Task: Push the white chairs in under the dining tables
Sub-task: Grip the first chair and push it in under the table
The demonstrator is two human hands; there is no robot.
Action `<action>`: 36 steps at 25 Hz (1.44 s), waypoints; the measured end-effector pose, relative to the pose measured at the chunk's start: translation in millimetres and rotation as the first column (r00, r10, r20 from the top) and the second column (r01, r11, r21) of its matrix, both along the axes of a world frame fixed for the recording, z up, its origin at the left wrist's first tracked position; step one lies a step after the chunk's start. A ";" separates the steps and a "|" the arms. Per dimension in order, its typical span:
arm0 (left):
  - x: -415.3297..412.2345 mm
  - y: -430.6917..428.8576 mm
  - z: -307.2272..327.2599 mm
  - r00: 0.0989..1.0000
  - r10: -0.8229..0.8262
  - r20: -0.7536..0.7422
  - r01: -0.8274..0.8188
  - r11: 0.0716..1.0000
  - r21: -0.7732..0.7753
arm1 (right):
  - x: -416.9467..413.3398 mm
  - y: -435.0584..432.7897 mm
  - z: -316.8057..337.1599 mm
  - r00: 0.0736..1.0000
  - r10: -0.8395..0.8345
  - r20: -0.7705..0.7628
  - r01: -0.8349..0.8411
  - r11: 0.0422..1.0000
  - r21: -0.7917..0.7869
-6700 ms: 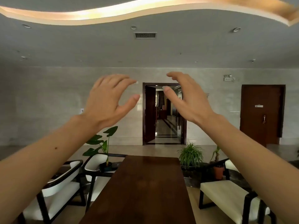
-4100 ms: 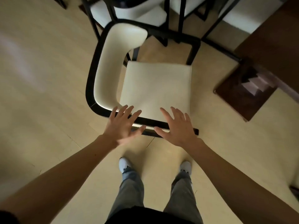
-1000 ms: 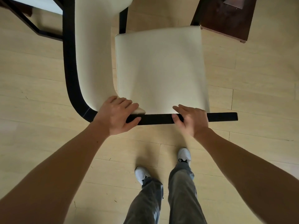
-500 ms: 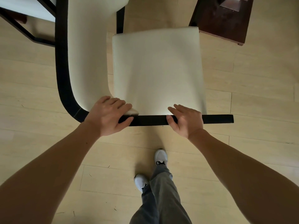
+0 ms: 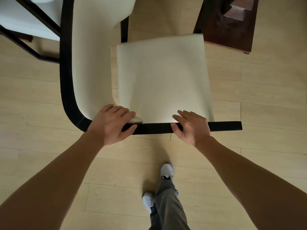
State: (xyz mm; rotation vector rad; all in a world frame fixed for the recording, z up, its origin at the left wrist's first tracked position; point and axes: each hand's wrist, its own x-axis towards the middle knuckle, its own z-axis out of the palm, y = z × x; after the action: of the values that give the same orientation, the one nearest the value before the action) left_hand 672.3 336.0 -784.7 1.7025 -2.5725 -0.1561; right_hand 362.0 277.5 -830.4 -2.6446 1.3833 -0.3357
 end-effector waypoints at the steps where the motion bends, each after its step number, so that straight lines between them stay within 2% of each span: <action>1: 1.7 -3.9 0.2 1.000 0.001 0.000 -0.001 1.000 -0.001 | 1.8 -4.0 -0.1 1.000 -0.002 0.005 0.003 1.000 -0.008; 21: 34.6 -97.8 2.1 0.998 -0.030 0.049 0.028 0.999 0.044 | 36.4 -92.0 2.8 0.998 -0.051 -0.019 0.053 0.994 0.096; 36: 55.7 -177.6 3.5 0.999 -0.036 0.037 0.035 0.999 0.015 | 60.5 -171.0 9.6 0.997 -0.037 -0.063 0.044 0.993 0.108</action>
State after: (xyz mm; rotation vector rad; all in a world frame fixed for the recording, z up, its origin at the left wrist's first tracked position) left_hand 728.0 158.4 -781.1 1.6807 -2.6355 -0.1463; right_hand 422.5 106.5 -820.8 -2.5612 1.4319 -0.1789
